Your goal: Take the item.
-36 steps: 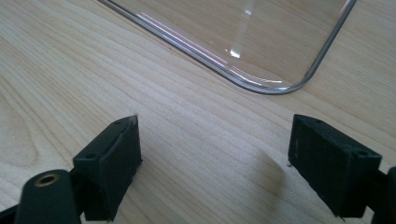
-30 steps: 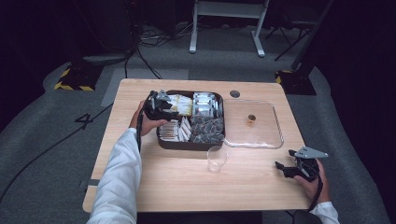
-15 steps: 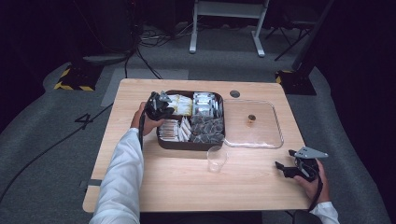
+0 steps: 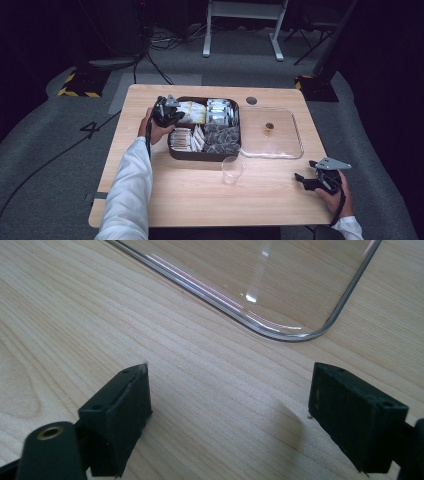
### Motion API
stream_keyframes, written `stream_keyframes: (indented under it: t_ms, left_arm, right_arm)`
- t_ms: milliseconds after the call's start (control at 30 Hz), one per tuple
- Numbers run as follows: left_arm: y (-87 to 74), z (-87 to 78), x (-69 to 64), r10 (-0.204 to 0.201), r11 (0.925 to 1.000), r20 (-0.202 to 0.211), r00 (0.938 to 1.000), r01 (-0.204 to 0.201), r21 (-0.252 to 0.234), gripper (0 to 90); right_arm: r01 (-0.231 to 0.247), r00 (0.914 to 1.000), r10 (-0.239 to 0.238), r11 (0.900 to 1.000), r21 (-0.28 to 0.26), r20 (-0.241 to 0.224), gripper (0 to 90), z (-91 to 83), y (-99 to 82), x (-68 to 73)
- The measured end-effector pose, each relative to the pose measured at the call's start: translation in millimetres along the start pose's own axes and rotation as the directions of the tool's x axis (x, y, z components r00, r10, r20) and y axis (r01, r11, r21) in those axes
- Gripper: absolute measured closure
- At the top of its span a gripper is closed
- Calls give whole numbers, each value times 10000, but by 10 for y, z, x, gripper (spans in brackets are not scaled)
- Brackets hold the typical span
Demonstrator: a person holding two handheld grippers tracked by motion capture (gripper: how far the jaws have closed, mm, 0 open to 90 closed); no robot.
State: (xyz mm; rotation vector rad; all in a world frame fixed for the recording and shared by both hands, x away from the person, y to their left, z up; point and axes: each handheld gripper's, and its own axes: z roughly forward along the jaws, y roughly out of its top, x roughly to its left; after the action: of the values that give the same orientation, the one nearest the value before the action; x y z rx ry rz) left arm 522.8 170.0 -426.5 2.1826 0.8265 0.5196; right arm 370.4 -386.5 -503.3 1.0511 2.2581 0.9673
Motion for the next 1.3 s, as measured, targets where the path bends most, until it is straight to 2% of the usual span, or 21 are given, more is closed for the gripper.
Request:
stream_keyframes:
  t_ms: [33,167,267,500,867,1167,1300]
  left_arm:
    - [7,-33,-3,-87,9999,60,9999,88,-122,900]
    - [31,-133,3,72,9993,-66,10000,-75,-371,900]
    - [65,-242,3,-23,9969,-26,10000,21,-782,900]
    - [135,-386,-16,175,9939,-64,9998,-181,-1087,900]
    - [140,-586,-33,51,9864,57,10000,-41,-1645,900]
    - [137,-719,-103,58,9791,349,9994,15,-2033,900]
    - [137,-774,-179,144,9740,515,9986,-23,-2265,900]
  right_arm:
    - [7,10000,-7,10000,3,7,174,0,0,-1]
    - [-14,10000,14,10000,4,-13,174,1,0,-2]
    - [-13,10000,13,10000,8,-12,175,1,0,-3]
    - [-25,10000,25,10000,12,-24,175,2,0,-5]
    - [-32,10000,32,10000,13,-32,174,3,0,-7]
    - [-38,10000,38,10000,19,-39,174,3,0,-8]
    - [-37,10000,37,10000,16,-36,174,3,0,-7]
